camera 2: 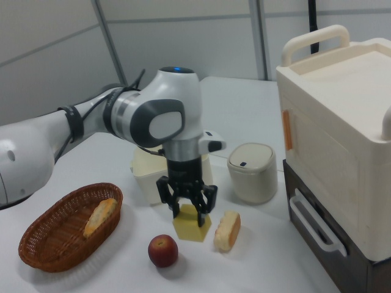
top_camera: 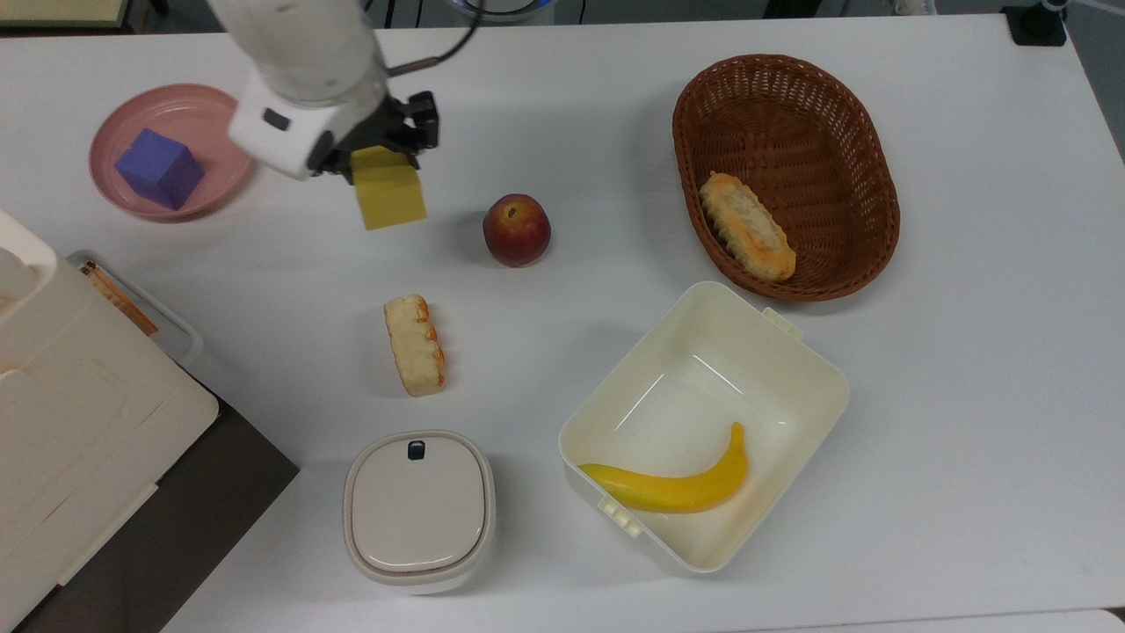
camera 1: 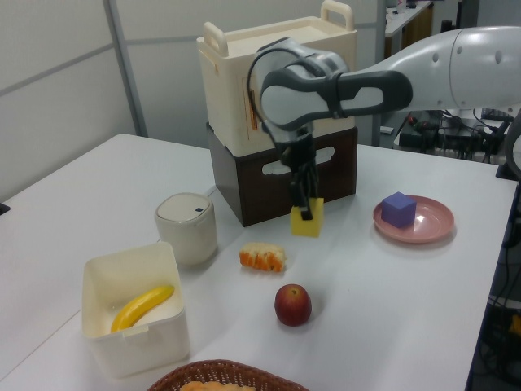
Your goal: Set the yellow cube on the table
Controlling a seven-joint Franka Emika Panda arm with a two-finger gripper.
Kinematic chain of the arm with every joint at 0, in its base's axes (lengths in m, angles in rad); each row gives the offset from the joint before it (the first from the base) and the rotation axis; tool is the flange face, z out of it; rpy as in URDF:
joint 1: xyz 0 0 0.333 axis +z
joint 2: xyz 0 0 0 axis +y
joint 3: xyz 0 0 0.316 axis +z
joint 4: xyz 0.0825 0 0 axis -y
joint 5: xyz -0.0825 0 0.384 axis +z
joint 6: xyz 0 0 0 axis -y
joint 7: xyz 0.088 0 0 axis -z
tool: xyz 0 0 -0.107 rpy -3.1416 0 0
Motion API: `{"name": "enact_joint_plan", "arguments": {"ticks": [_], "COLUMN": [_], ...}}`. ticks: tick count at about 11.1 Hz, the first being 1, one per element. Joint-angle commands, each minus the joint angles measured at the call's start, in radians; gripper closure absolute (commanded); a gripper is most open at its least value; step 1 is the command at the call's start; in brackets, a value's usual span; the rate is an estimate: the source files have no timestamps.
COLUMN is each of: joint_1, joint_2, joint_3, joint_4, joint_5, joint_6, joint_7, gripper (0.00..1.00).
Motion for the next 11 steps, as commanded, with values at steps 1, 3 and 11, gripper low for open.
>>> {"name": "enact_joint_plan", "arguments": {"ticks": [1,3,11], "joint_1": [0.049,0.055,0.004], "joint_2": [-0.029,-0.084,-0.124], "joint_3": [-0.016,-0.016,-0.038], "joint_4": [-0.012,-0.012,0.042], "joint_5": [0.001,-0.001,-0.029], "joint_6": [-0.027,-0.033,-0.018], "joint_7": [0.067,0.079,0.12], "gripper": [0.0,0.0,0.0]}}
